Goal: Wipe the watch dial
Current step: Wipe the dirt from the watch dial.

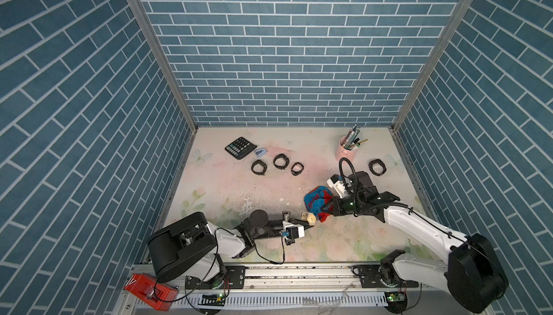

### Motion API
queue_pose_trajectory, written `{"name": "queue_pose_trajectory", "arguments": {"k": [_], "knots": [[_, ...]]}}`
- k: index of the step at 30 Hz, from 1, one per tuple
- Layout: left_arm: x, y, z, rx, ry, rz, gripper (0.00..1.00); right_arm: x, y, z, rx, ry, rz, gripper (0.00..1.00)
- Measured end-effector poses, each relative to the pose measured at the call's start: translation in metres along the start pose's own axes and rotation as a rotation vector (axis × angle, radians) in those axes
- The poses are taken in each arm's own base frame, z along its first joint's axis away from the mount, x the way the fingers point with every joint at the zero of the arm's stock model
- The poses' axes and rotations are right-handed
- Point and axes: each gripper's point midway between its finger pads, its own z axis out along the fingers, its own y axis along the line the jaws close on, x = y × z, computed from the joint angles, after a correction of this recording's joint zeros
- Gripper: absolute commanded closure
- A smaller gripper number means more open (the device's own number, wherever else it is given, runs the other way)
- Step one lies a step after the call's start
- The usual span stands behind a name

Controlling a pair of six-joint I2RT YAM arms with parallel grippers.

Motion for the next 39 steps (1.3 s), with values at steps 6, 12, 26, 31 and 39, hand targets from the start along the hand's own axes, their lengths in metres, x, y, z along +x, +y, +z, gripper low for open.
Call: {"name": "queue_pose_trajectory", "arguments": {"k": [6, 12, 26, 31, 39], "knots": [[0.010, -0.003, 0.001, 0.003, 0.029, 0.020, 1.00, -0.015, 0.050, -0.036, -0.129, -0.142, -0.205, 1.00], [0.013, -0.001, 0.001, -0.008, 0.041, 0.025, 1.00, -0.007, 0.061, -0.034, -0.169, -0.103, -0.231, 1.00], [0.009, 0.005, -0.001, -0.030, 0.033, 0.022, 1.00, 0.004, 0.072, -0.046, -0.020, -0.033, -0.382, 1.00], [0.005, 0.005, -0.001, -0.028, 0.023, 0.026, 1.00, -0.001, 0.067, -0.062, 0.090, -0.003, -0.482, 1.00], [0.009, 0.006, -0.003, -0.045, 0.039, 0.028, 1.00, 0.016, 0.074, -0.048, 0.028, 0.150, -0.541, 1.00]]}}
